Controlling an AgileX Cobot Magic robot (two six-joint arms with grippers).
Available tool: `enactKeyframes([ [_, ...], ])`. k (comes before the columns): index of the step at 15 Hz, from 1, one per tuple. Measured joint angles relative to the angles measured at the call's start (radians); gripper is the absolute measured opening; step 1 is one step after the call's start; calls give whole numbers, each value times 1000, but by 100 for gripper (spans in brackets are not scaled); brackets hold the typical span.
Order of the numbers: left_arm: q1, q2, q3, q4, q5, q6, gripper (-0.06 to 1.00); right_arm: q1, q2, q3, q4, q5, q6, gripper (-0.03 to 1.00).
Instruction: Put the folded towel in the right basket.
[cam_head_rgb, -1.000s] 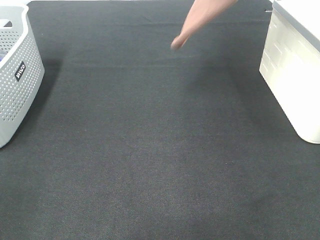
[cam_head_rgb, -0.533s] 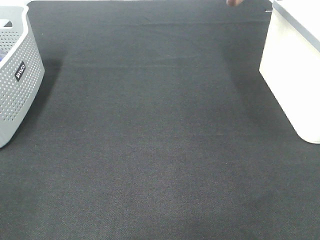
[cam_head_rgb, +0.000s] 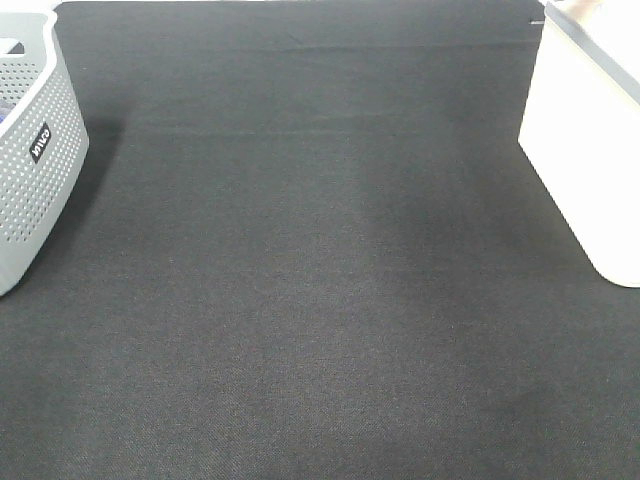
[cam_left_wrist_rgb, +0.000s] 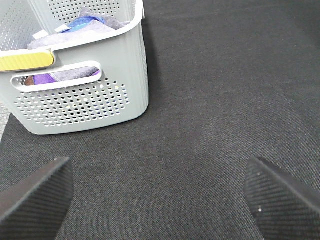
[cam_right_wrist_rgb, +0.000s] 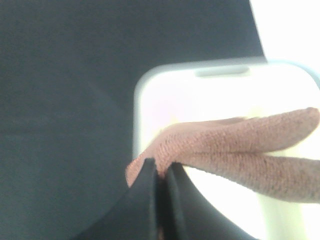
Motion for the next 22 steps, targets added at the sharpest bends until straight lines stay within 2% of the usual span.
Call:
enactKeyframes([
  [3, 0, 0, 0, 0, 0, 0, 87, -86, -1, 133, 2, 1, -16, 0],
  [6, 0, 0, 0, 0, 0, 0, 87, -121, -1, 280, 1, -12, -33, 0],
  [11, 0, 0, 0, 0, 0, 0, 87, -122, 66, 308, 5, -11, -27, 1],
  [12, 0, 0, 0, 0, 0, 0, 87, -122, 81, 310, 5, -7, -17, 6],
  [13, 0, 0, 0, 0, 0, 0, 87, -122, 86, 311, 6, -3, -13, 17],
  [15, 0, 0, 0, 0, 0, 0, 87, -122, 81, 311, 7, -3, -13, 50],
  [17, 0, 0, 0, 0, 0, 0, 87, -118, 50, 311, 7, -3, -13, 77],
  [19, 0, 0, 0, 0, 0, 0, 87, -99, 10, 311, 12, -3, -13, 81],
  [22, -1, 0, 0, 0, 0, 0, 87, -32, -46, 311, 29, -2, -13, 82],
])
